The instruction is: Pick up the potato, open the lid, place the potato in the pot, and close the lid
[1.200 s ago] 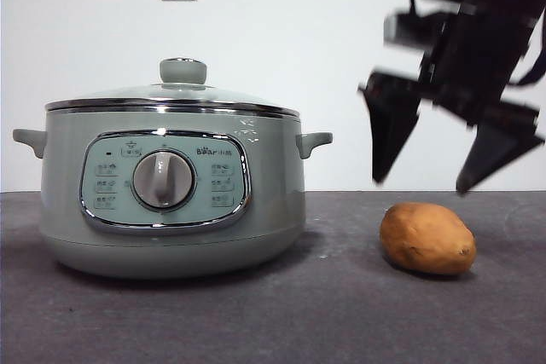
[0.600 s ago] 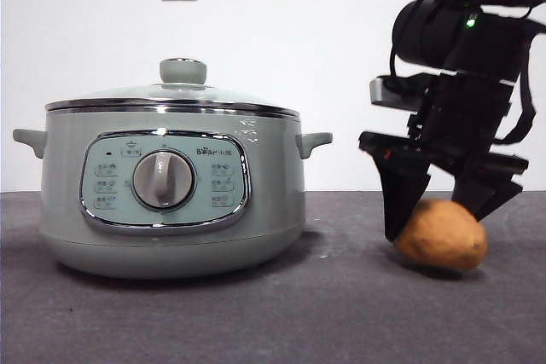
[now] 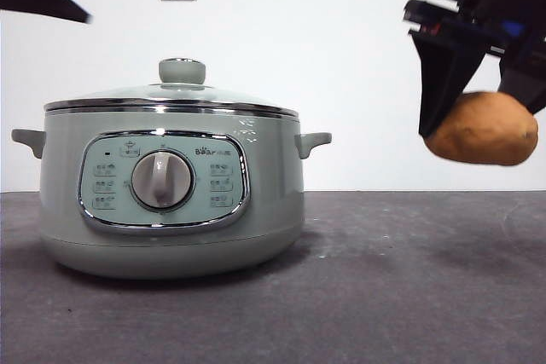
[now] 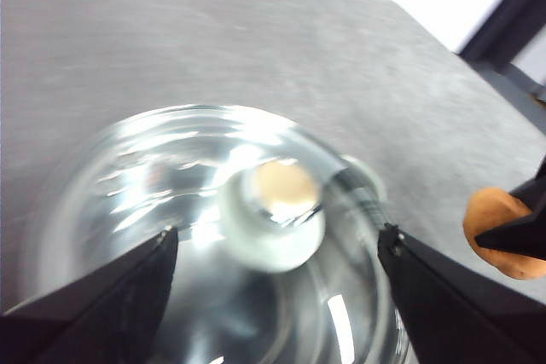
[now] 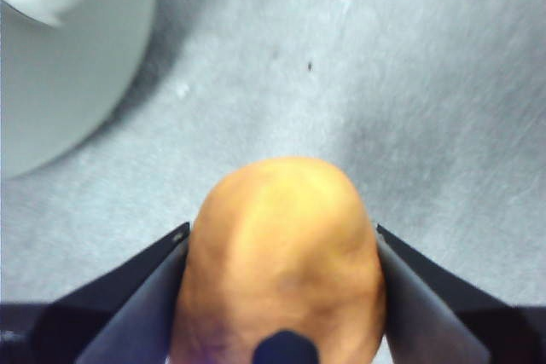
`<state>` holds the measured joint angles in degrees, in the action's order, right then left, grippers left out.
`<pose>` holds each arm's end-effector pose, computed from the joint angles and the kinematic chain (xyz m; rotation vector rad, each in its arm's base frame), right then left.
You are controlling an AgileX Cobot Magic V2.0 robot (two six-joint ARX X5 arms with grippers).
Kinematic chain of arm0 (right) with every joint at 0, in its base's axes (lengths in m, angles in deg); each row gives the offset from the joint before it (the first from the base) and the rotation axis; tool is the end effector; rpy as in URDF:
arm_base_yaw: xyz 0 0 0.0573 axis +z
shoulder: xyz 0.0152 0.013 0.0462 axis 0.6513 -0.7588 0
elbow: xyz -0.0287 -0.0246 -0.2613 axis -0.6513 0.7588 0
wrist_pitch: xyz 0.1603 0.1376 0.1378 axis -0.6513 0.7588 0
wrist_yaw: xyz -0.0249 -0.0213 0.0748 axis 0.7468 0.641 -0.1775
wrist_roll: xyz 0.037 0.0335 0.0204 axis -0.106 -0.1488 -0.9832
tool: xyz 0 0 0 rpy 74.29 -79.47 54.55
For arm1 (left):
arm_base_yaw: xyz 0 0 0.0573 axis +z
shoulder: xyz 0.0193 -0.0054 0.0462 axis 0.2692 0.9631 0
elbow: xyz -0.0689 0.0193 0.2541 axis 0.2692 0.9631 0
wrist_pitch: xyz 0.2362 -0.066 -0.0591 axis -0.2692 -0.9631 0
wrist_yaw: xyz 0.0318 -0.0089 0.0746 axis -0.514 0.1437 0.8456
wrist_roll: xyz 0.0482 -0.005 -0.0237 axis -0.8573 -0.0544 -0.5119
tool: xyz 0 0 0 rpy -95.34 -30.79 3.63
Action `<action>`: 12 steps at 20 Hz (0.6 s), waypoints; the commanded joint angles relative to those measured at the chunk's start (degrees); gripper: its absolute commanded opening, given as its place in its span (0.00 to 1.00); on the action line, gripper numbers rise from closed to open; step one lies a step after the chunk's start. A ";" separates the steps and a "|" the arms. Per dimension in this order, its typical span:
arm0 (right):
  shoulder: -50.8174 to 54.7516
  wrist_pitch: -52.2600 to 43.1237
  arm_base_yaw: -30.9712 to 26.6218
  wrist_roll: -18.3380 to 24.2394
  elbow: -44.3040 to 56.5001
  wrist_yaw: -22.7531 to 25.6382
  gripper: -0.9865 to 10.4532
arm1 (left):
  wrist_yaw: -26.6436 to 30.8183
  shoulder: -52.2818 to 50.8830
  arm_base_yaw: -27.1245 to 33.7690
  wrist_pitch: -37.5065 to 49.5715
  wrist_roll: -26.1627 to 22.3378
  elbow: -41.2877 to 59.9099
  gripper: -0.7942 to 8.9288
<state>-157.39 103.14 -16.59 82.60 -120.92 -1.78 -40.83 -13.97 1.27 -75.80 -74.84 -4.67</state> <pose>0.2318 0.1059 0.2609 -0.0973 1.0574 0.3989 0.2158 -0.0675 0.3155 -0.2099 0.5004 -0.6237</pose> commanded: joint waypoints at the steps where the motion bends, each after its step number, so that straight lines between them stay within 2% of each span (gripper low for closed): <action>1: 0.66 0.22 0.13 -0.61 0.09 0.15 0.08 | 4.24 4.13 -3.65 1.77 0.57 -2.12 0.49; 4: 0.92 1.27 0.13 -0.79 0.09 0.13 0.08 | 10.56 10.73 -7.98 2.10 -2.27 -6.21 0.47; 10: 0.92 1.57 0.13 -1.25 0.09 0.15 0.08 | 17.16 18.80 -12.20 1.73 -4.61 -8.31 0.46; 12: 0.92 1.57 0.13 -1.25 0.09 0.17 0.08 | 17.55 19.43 -12.68 1.60 -4.66 -8.31 0.45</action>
<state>-156.58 104.93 -16.59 81.80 -120.92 -1.78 -23.23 5.12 -11.19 -74.07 -78.82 -13.13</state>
